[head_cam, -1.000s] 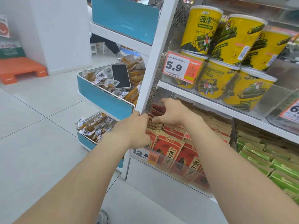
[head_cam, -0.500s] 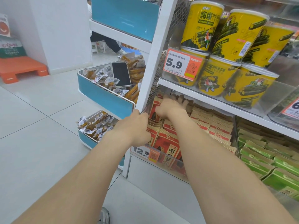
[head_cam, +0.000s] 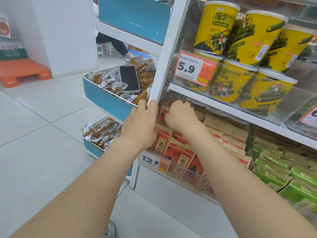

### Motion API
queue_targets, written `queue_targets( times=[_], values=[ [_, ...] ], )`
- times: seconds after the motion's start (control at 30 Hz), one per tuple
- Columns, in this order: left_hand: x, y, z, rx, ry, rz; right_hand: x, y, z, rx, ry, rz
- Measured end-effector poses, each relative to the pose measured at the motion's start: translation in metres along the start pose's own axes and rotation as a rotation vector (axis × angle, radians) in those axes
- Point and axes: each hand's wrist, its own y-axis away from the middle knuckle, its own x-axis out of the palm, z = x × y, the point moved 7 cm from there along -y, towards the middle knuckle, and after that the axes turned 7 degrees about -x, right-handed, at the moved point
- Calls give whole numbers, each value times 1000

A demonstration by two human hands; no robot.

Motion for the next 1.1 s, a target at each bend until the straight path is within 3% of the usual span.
queue_targets(
  times=[0.13, 0.27, 0.43, 0.6, 0.73, 0.93, 1.1],
  values=[
    [-1, -5, -6, -12, -126, -101, -12, 31, -17, -28, 1, -67],
    [4, -7, -32, 88, -218, -155, -8, 51, -35, -15, 5, -51],
    [19, -6, -56, 137, -162, -51, 6, 70, -53, -67, -121, -79],
    [14, -5, -57, 90, -66, 23, -11, 82, -65, -145, -158, -255],
    [8, 2, -51, 64, 30, 66, -13, 97, -58, -294, -261, -189],
    [8, 20, -48, 2, 93, 229, 4, 109, -57, -362, 31, -78],
    [7, 29, -42, -104, 131, 340, 3, 114, -60, -331, -58, -179]
  ],
)
